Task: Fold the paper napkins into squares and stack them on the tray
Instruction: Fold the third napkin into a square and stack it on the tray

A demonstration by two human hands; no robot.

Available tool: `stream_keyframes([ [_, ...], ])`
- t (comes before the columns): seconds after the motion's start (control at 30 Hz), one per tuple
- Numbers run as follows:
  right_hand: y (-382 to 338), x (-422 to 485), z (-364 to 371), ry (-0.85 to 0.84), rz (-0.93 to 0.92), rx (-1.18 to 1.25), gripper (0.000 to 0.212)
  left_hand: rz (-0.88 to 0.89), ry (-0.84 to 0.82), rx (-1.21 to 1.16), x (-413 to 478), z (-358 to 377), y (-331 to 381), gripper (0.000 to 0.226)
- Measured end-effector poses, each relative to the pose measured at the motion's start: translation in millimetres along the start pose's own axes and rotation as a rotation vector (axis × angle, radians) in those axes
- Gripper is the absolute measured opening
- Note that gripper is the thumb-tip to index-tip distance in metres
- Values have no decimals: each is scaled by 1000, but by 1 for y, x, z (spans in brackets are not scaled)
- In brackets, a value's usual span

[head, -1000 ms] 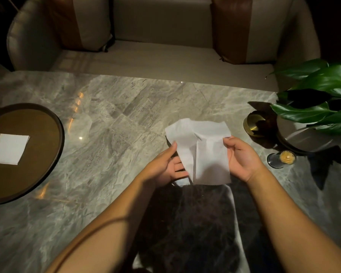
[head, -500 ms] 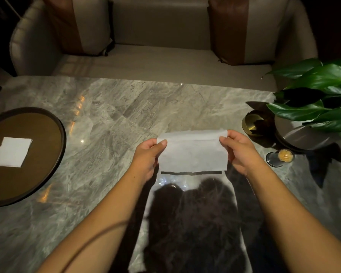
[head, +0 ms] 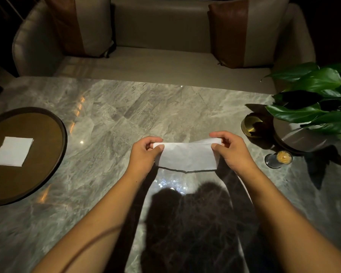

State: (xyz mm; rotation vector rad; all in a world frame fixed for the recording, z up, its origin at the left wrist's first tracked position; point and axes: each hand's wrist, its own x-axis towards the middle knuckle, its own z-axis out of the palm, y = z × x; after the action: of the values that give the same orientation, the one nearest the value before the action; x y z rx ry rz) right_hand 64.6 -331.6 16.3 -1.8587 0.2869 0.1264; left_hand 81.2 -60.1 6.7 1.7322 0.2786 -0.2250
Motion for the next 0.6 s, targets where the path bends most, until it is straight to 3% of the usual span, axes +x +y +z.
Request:
stream_keyframes([
  [0.27, 0, -3, -2, 26, -19, -128, 25, 71, 18, 113, -2, -2, 2, 15],
  [0.37, 0, -3, -4, 39, -56, -294, 17, 187, 3, 186, -3, -4, 9, 21],
  [0.47, -8, 1, 4, -106, -99, -563, 29, 270, -64, 265, -2, -5, 15, 20],
  [0.6, -33, 10, 40, -272, -224, -585, 42, 295, -129, 296, -2, -3, 20, 17],
])
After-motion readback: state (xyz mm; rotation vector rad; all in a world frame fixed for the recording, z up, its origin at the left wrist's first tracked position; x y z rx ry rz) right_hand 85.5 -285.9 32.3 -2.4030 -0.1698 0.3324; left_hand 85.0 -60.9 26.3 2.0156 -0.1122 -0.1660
